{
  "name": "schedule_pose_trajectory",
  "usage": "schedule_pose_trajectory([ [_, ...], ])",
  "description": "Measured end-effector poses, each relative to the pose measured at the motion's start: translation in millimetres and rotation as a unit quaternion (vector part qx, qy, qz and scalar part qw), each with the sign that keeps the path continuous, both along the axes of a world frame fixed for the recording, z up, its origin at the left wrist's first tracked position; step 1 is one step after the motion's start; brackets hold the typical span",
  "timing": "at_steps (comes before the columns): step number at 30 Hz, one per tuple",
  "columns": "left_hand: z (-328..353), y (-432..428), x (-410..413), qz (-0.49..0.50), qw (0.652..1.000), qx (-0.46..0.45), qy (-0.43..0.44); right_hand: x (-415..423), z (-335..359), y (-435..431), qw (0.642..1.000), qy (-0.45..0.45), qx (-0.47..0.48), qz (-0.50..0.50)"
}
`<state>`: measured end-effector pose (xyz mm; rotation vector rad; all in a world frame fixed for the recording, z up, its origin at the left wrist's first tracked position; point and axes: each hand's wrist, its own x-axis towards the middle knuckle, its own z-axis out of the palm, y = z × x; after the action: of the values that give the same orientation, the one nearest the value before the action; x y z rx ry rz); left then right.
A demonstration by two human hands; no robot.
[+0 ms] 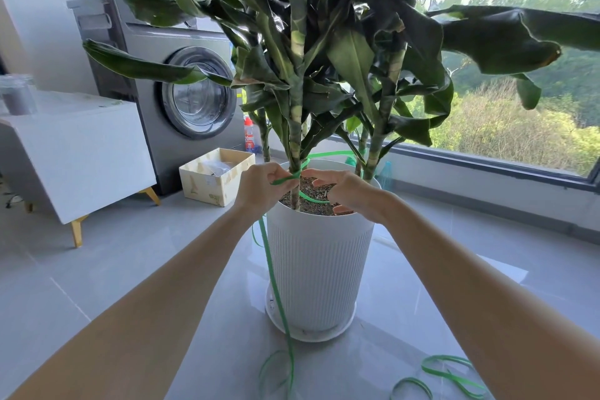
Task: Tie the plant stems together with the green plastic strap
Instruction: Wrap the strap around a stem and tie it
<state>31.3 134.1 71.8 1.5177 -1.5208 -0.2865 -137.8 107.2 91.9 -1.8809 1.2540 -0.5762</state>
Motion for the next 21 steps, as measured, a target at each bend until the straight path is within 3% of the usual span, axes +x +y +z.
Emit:
schedule_pose_trajectory([
  [9,-7.9,0.0,-2.8,-0.006,0.999,-0.034,0.007,20.2,-9.8,-10.5,0.971,-0.116,-0.167,-0.124],
  [21,-8.1,-2.2,1.8,-0.006,0.995,-0.023,0.095,29.8,-19.9,-14.2,0.953,-0.175,-0.195,-0.151],
])
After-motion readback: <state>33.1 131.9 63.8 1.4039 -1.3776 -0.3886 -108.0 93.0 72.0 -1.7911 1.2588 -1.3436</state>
